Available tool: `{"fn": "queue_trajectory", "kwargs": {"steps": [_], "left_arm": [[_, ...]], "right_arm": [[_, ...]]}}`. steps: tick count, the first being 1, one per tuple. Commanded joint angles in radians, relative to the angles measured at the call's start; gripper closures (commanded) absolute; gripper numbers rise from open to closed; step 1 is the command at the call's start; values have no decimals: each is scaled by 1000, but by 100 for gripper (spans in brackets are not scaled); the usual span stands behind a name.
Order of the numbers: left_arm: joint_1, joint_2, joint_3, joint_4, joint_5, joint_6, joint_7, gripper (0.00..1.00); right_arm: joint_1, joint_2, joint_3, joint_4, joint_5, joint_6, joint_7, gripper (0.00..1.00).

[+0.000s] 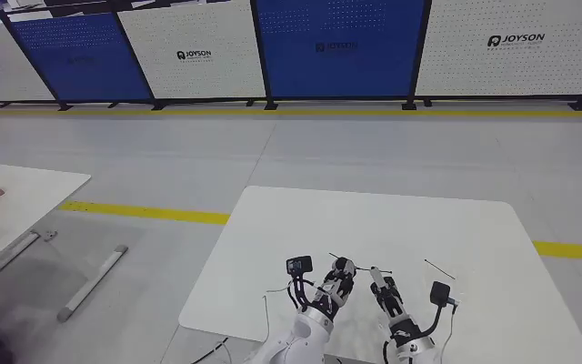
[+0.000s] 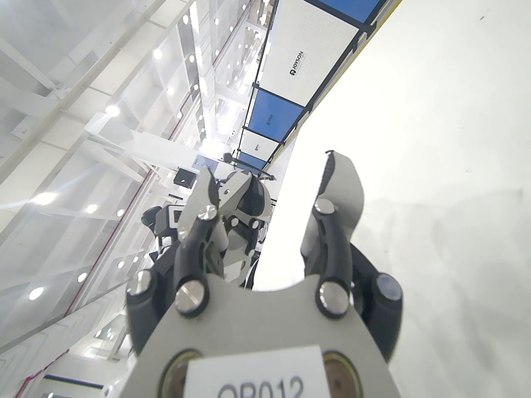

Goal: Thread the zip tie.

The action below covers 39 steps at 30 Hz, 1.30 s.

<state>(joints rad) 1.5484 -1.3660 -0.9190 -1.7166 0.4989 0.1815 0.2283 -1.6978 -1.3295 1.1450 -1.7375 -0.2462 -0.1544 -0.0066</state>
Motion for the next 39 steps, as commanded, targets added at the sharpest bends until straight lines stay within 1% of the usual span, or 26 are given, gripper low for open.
{"fn": "queue_trajectory", "kwargs": {"steps": [1, 2, 4, 6, 8, 9, 11, 21, 26, 39], "left_arm": [[-1, -1, 2, 0, 4, 1, 0, 100], [-1, -1, 2, 0, 5, 2, 0, 100], [0, -1, 4, 0, 7, 2, 0, 100], [0, -2, 4, -1, 11, 1, 0, 100], [2, -2, 4, -4, 14, 0, 0, 100], [3, -2, 4, -5, 14, 0, 0, 100], [5, -2, 2, -7, 16, -2, 0, 100], [10, -2, -2, -13, 20, -10, -2, 100], [17, 0, -1, -18, 32, -31, -5, 100], [23, 1, -3, -16, 43, -46, -13, 100]], "right_arm": [[-1, 0, 2, 1, 3, -2, -3, 58], [-2, 0, 4, 1, 5, -4, -3, 59], [-3, 0, 6, 1, 8, -6, -3, 67], [-4, 1, 9, 0, 11, -6, -3, 69], [-4, 0, 10, -2, 12, -4, -5, 80], [-5, 0, 10, -2, 12, -4, -5, 84], [-5, 0, 10, -4, 12, -2, -6, 100], [-5, -1, 6, -11, 4, 8, -15, 100], [-9, -1, 5, -16, -3, 5, -19, 100], [-10, 0, 10, -11, 1, 0, -2, 100]]}}
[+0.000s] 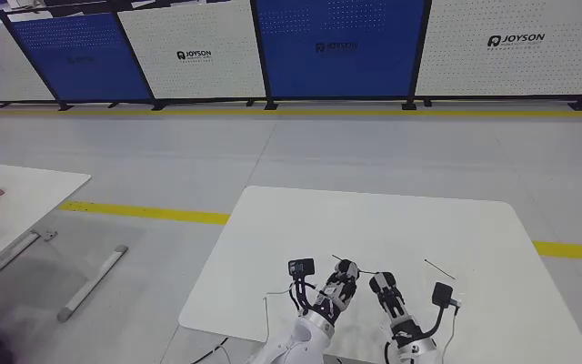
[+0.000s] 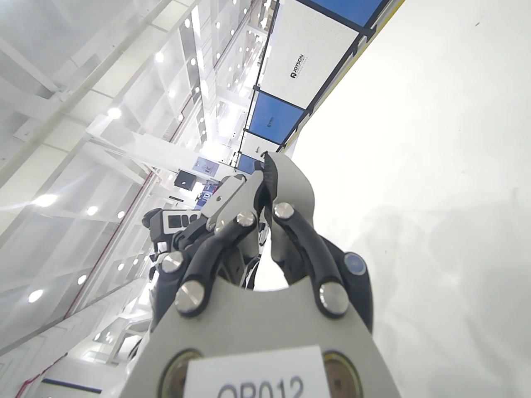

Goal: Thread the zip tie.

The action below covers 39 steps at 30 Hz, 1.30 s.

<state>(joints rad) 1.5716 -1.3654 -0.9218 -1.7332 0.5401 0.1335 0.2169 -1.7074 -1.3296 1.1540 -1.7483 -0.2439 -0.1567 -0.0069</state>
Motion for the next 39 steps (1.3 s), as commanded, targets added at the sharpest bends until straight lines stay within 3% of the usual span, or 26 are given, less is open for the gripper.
{"fn": "queue_trajectory", "kwargs": {"steps": [1, 2, 4, 5, 10, 13, 31, 39], "left_arm": [[0, 0, 0, -1, 3, 3, -3, 93], [0, 0, 0, -1, 2, 4, -4, 60], [1, 0, -2, -2, 3, 6, -4, 58], [1, 0, -4, -2, 2, 6, -2, 59], [4, 1, -18, -6, -7, 7, 11, 90], [7, 1, -21, -8, -5, 7, 11, 100], [7, -1, -9, -5, 3, -6, -9, 100], [17, 2, -15, -24, -1, -14, -13, 100]], "right_arm": [[-1, 0, 1, 0, -3, 4, -3, 100], [-1, 0, 1, 1, -5, 6, -6, 100], [1, -1, 0, 3, -11, 13, -13, 100], [1, -1, -1, 4, -12, 16, -17, 100], [8, -3, -4, 13, -17, 28, -23, 100], [10, -3, -6, 13, -20, 32, -25, 100], [8, -5, -4, 11, -14, 25, -24, 100], [16, -6, -14, 7, -27, 44, -15, 100]]}}
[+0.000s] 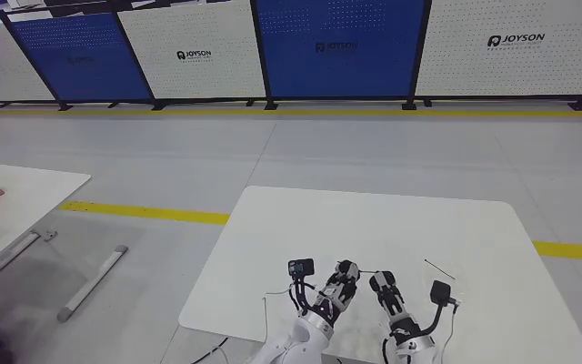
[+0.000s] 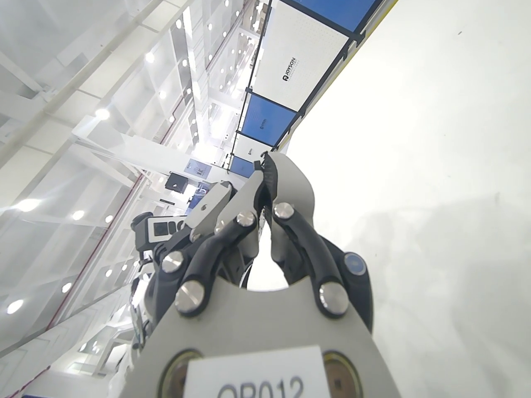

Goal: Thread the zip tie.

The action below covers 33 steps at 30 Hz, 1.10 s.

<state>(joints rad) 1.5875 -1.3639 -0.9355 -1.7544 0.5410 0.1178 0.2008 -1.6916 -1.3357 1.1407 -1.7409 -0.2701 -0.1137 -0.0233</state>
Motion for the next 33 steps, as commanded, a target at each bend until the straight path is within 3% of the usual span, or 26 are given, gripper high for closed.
{"fn": "queue_trajectory", "kwargs": {"steps": [1, 2, 3, 7, 12, 17, 26, 28, 30, 33], "left_arm": [[3, 0, -4, -6, -8, 5, 9, 100], [5, -1, -6, -8, -15, 10, 11, 100], [5, -1, -7, -10, -21, 16, 14, 100], [5, -5, -13, -16, -55, 38, 27, 100], [8, -14, -38, -34, -172, 71, 64, 100], [10, -18, -59, -46, -277, 56, 51, 100], [11, -18, -60, -48, -283, 52, 47, 100], [15, -20, -63, -52, -320, 49, 40, 100], [22, -23, -84, -71, -415, 55, 36, 100], [30, -26, -107, -96, -511, 54, 30, 100]], "right_arm": [[0, 0, 0, -2, -1, 3, 3, 77], [-1, 0, 0, -4, 0, 4, 3, 19], [-2, 0, 0, -6, 2, 4, 4, 0], [-11, 1, 8, -12, 9, -12, 5, 0], [-31, 4, 25, -17, 15, -57, -8, 0], [-47, 7, 36, -7, 22, -79, 1, 0], [-45, 7, 37, -6, 17, -77, -1, 0], [-38, 8, 39, -1, -68, -51, -42, 0], [-34, 6, 20, 3, -191, -20, -114, 0], [-19, 6, 4, 24, -296, -13, -146, 0]]}}
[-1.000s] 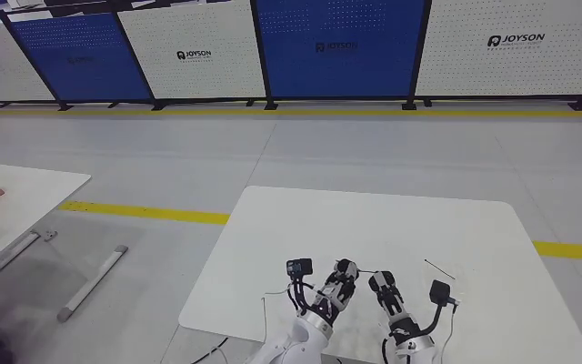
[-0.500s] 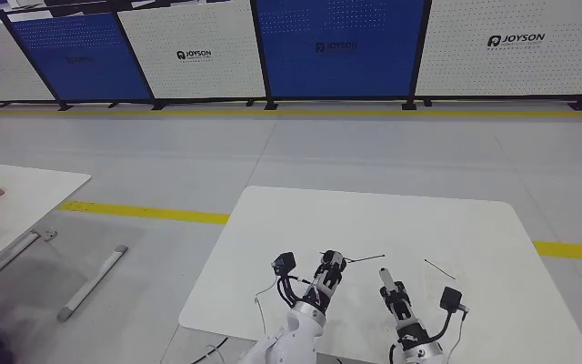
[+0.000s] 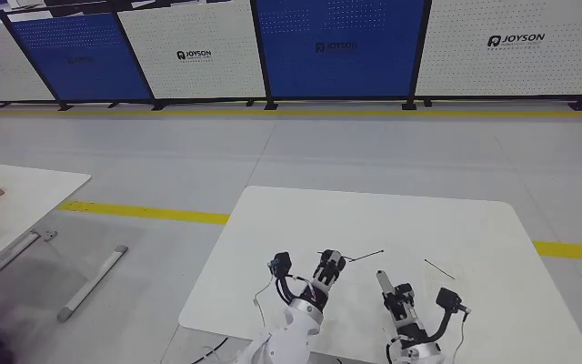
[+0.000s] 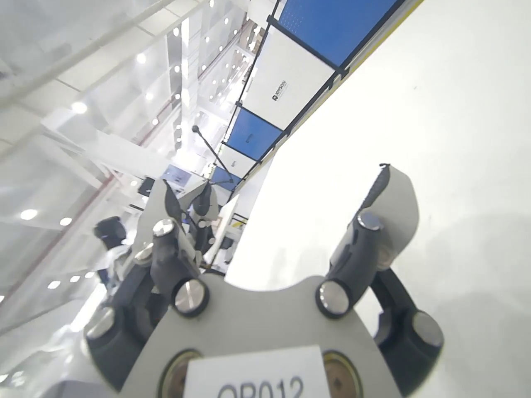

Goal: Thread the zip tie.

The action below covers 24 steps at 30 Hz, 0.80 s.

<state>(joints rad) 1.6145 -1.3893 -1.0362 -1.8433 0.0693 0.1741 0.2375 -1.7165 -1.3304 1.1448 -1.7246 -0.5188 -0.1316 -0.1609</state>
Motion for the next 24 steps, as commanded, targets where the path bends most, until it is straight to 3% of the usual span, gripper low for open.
{"fn": "queue_trajectory", "kwargs": {"steps": [1, 4, 14, 20, 22, 24], "left_arm": [[5, 0, -12, -12, -51, -2, -8, 100], [13, 0, -19, -29, -88, -11, -22, 100], [12, 0, -18, -28, -88, -19, -27, 100], [5, -2, -12, -27, -91, -11, -23, 100], [5, -2, -12, -27, -91, -8, -20, 100], [3, -3, -10, -23, -96, -5, -16, 100]], "right_arm": [[8, 1, -4, 13, -75, 10, -17, 0], [22, 0, -16, 28, -149, 42, -20, 0], [25, 0, -18, 31, -153, 44, -17, 0], [49, 17, 3, 42, -280, 2, 133, 0], [38, 21, 25, 17, -272, -7, 143, 0], [17, 28, 41, -4, -271, -50, 163, 0]]}}
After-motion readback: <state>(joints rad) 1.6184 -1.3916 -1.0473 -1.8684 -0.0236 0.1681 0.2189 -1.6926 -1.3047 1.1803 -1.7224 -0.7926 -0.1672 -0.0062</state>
